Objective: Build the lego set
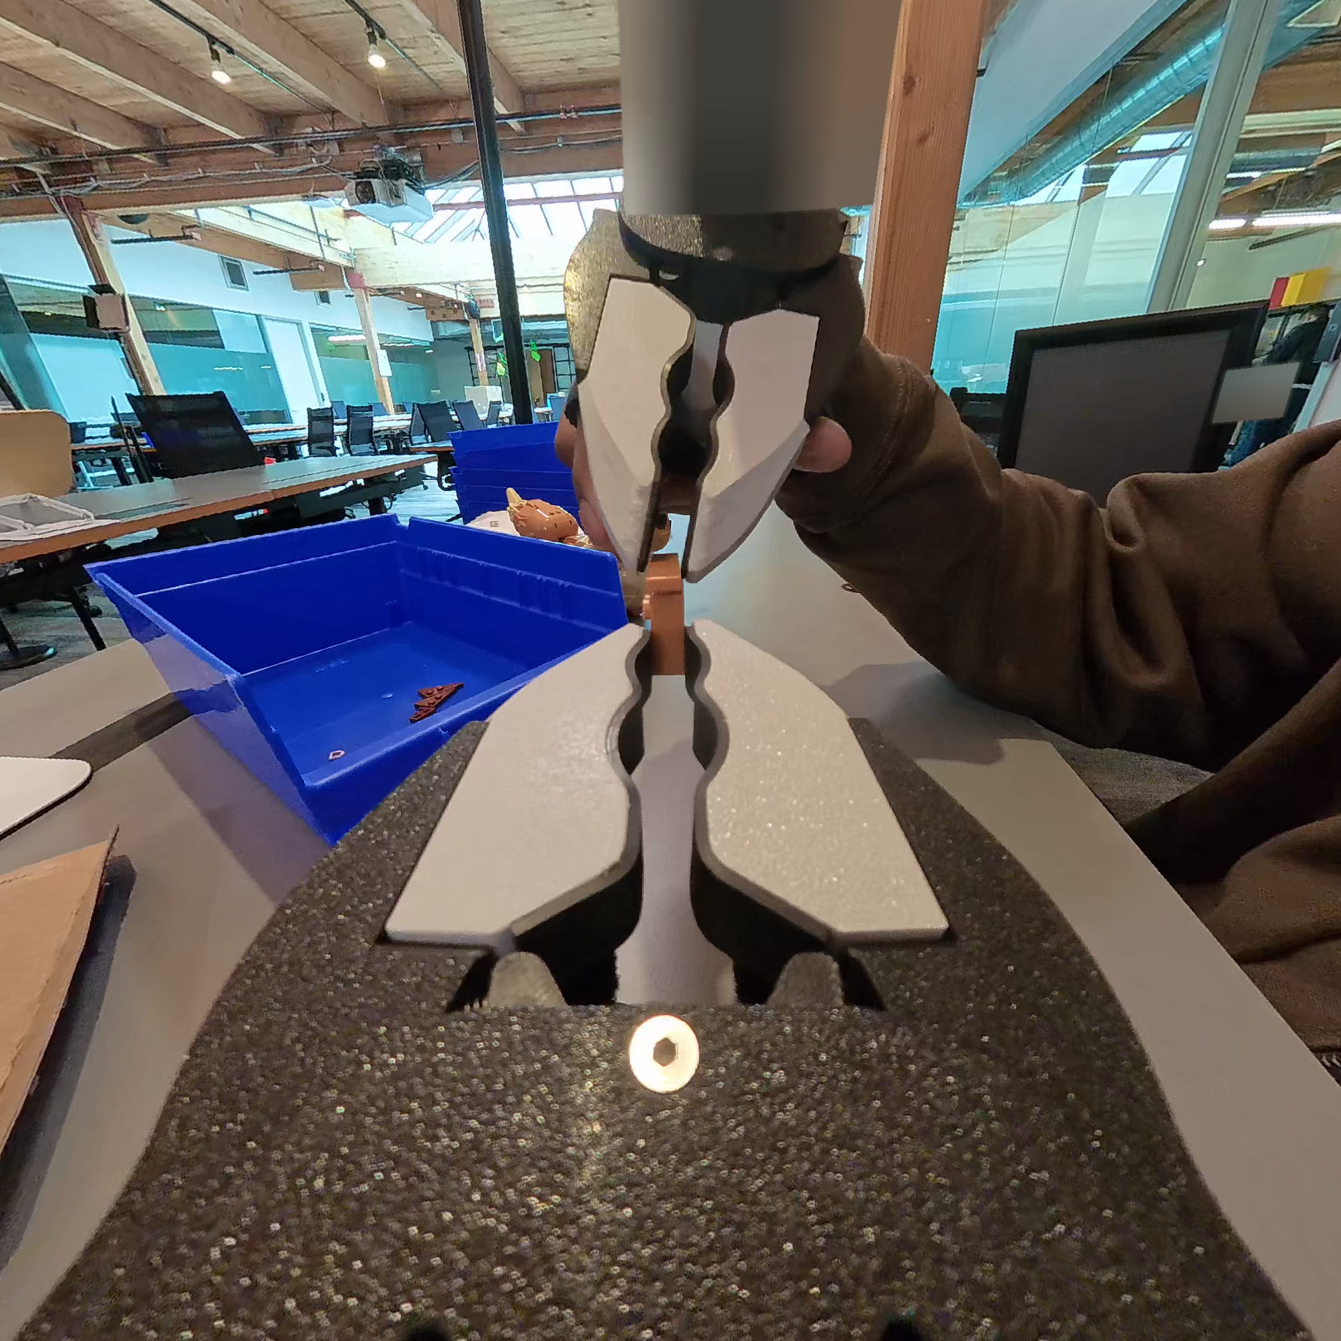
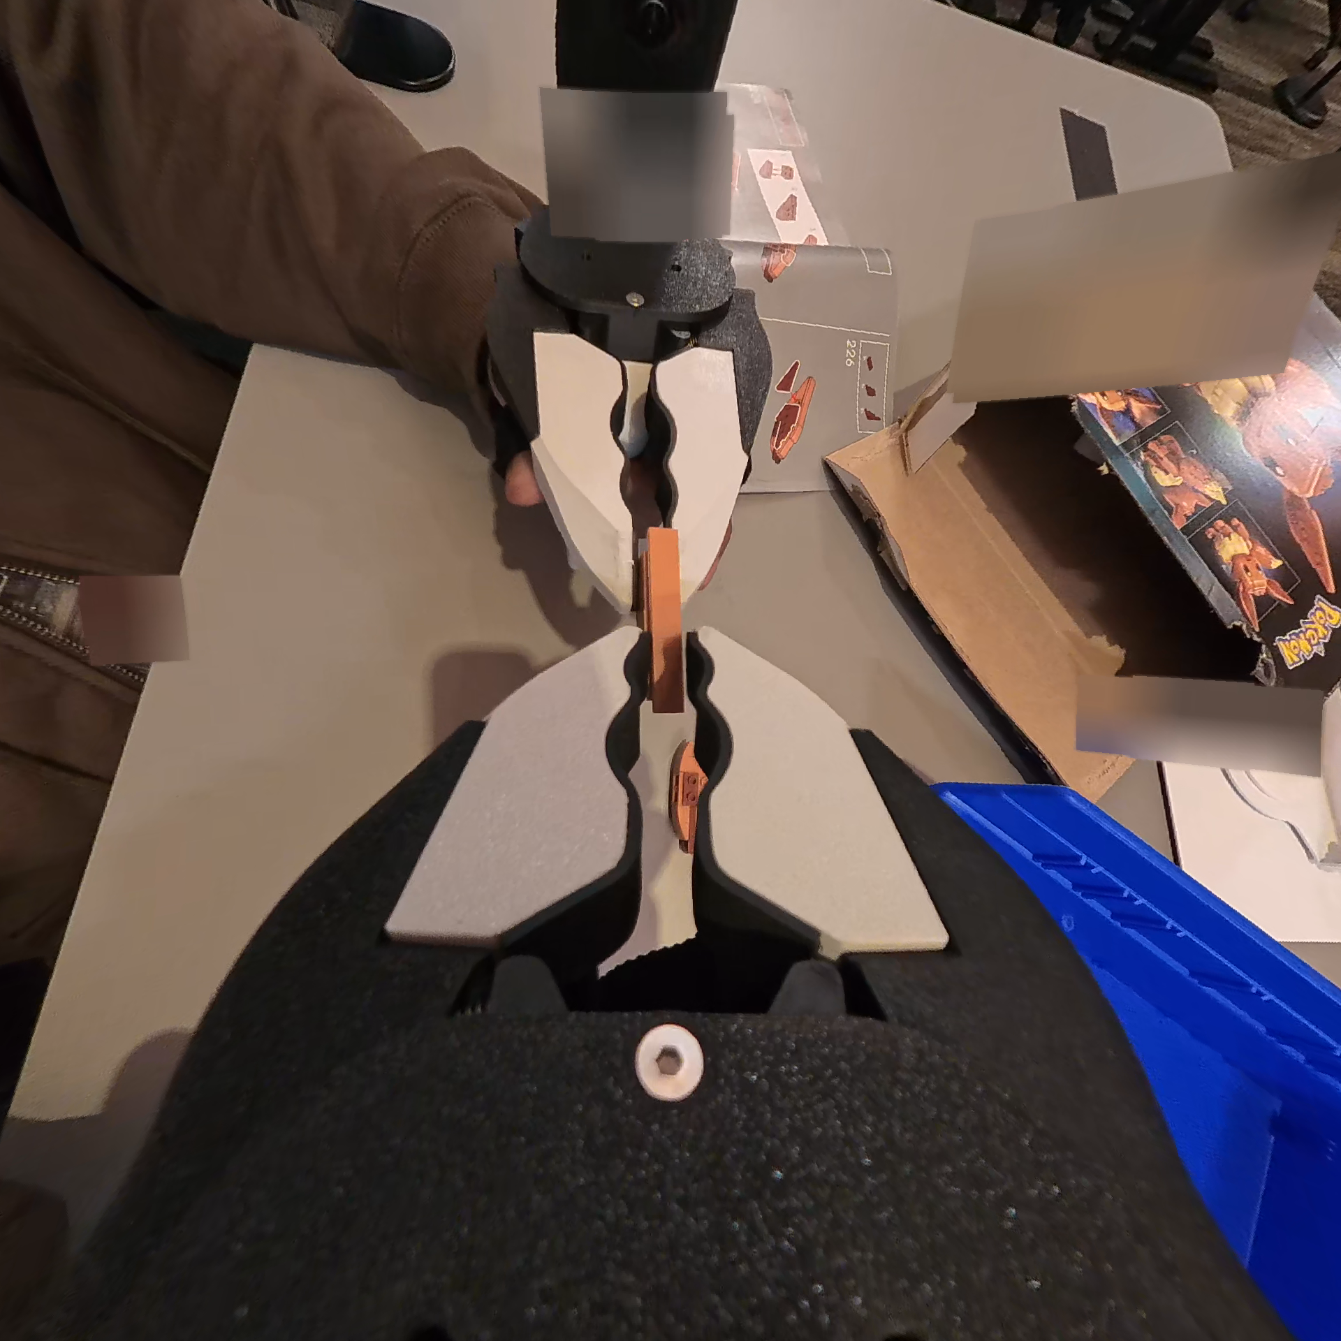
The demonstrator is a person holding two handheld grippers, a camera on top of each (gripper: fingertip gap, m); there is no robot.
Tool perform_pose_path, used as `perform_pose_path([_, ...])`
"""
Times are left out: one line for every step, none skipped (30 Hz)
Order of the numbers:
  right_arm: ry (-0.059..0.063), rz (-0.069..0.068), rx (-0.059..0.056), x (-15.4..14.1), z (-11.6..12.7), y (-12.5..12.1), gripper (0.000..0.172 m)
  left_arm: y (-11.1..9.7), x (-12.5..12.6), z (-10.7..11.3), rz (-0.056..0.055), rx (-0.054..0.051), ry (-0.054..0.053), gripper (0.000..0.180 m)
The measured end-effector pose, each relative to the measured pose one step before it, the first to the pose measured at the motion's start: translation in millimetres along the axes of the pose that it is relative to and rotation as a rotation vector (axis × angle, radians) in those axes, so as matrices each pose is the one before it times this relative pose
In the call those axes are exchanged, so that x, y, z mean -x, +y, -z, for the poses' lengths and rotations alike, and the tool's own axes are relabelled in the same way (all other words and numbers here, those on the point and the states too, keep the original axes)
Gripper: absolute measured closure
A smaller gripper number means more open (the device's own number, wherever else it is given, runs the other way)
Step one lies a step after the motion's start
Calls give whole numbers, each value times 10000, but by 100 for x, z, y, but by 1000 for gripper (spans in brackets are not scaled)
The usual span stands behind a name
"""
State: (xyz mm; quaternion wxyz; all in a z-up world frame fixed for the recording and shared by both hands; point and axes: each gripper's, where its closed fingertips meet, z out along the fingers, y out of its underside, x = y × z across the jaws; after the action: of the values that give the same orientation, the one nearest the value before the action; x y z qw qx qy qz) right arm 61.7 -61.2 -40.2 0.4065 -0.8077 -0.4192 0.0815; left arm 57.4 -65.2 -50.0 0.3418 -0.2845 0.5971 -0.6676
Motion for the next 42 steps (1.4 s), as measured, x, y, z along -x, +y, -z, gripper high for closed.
perform_pose_path([-28,31,-17,55,9,-28,163,-37,6,7,-7,-19,-4,173])
perform_pose_path([-20,38,-3,62,8,-13,162,-29,-23,-3,5,-13,11,173])
perform_pose_path([-2,36,2,34,-11,-11,161,-46,2,17,0,-24,-3,173])
perform_pose_path([4,29,5,23,-15,-11,160,-27,16,10,3,-12,-6,173])
perform_pose_path([19,24,3,-18,1,-19,160,-24,24,10,12,-10,-7,173])
perform_pose_path([18,35,-16,-10,16,-36,158,-16,13,19,12,-10,-3,173])
perform_pose_path([44,53,-22,-31,48,-46,155,-27,11,11,3,-11,-2,173])
perform_pose_path([80,73,-15,-80,100,-28,152,-22,6,7,-2,-8,-2,173])
perform_pose_path([120,128,-20,-98,173,-34,147,-35,5,13,-3,-9,-5,173])
perform_pose_path([144,212,-49,-71,260,-53,143,-45,-2,19,-7,-9,-2,173])
perform_pose_path([166,288,-108,-15,333,-113,139,-53,8,19,-8,-7,-9,173])
perform_pose_path([231,349,-151,-28,370,-120,135,-54,21,29,-5,1,-14,173])
perform_pose_path([330,414,-106,-54,348,22,132,-84,9,38,-8,-5,-12,173])
perform_pose_path([411,482,-59,-88,299,134,128,-111,7,45,-1,-24,-7,173])
perform_pose_path([476,484,-122,-96,242,89,125,-140,-4,49,14,-30,6,173])
perform_pose_path([521,435,-176,-169,206,33,124,-162,6,56,29,-45,9,173])
perform_pose_path([675,401,-211,-396,150,-40,124,-159,10,55,57,-51,18,173])
perform_pose_path([755,424,-332,-460,172,-185,123,-138,-19,46,80,-43,36,173])
perform_pose_path([729,472,-432,-327,196,-279,125,-87,-32,26,92,-23,51,173])
perform_pose_path([607,490,-396,-146,133,-240,127,-66,-25,25,82,-8,38,173])
perform_pose_path([416,429,-145,34,-7,48,129,-55,-43,6,56,-16,38,173])
perform_pose_path([265,352,172,112,-149,397,130,-52,-71,-12,48,-16,44,173])
perform_pose_path([159,294,265,224,-214,492,130,-65,-78,-9,32,-25,44,173])
perform_pose_path([146,288,186,238,-221,348,129,-61,-88,-10,11,-23,35,173])
perform_pose_path([201,231,35,139,-174,69,130,-90,-76,-1,3,-21,31,173])
perform_pose_path([111,94,-80,194,-127,-175,131,-100,-69,9,-1,-26,28,173])
perform_pose_path([110,7,-96,120,-109,-232,132,-125,-48,10,-2,-44,14,173])
perform_pose_path([145,26,-58,53,-101,-192,133,-124,-14,33,6,-54,-3,173])
perform_pose_path([153,47,-14,38,-84,-113,135,-122,27,36,13,-59,-22,173])
perform_pose_path([145,28,-9,63,-55,-103,134,-161,57,59,18,-83,-34,173])
perform_pose_path([129,-9,-53,105,-42,-118,134,-188,45,70,12,-99,-35,173])
perform_pose_path([130,-19,-68,105,-25,-124,134,-232,35,73,-2,-107,-30,173])
perform_pose_path([145,28,-29,97,-28,-55,135,-231,22,82,-2,-104,-24,173])
perform_pose_path([116,85,5,101,-19,-3,135,-219,21,72,-6,-96,-23,173])
perform_pose_path([78,69,18,93,-18,17,135,-187,30,61,-11,-68,-29,173])
perform_pose_path([83,12,-1,48,-19,-2,135,-137,27,51,-16,-49,-26,173])
perform_pose_path([117,9,-45,-31,10,-47,135,-96,12,34,-13,-25,-13,173])
perform_pose_path([29,-6,-38,46,5,-56,135,-57,12,21,-19,-7,-13,173])
perform_pose_path([-34,-26,-7,107,-9,-11,135,-11,3,1,-17,7,-4,173])
perform_pose_path([70,22,-12,-34,2,-31,135,-6,5,1,-12,3,-8,173])
perform_pose_path([115,67,-40,-96,8,-85,135,44,0,-17,-10,19,-3,173])
perform_pose_path([25,14,-28,-15,10,-78,135,59,-4,-15,-16,30,-3,173])
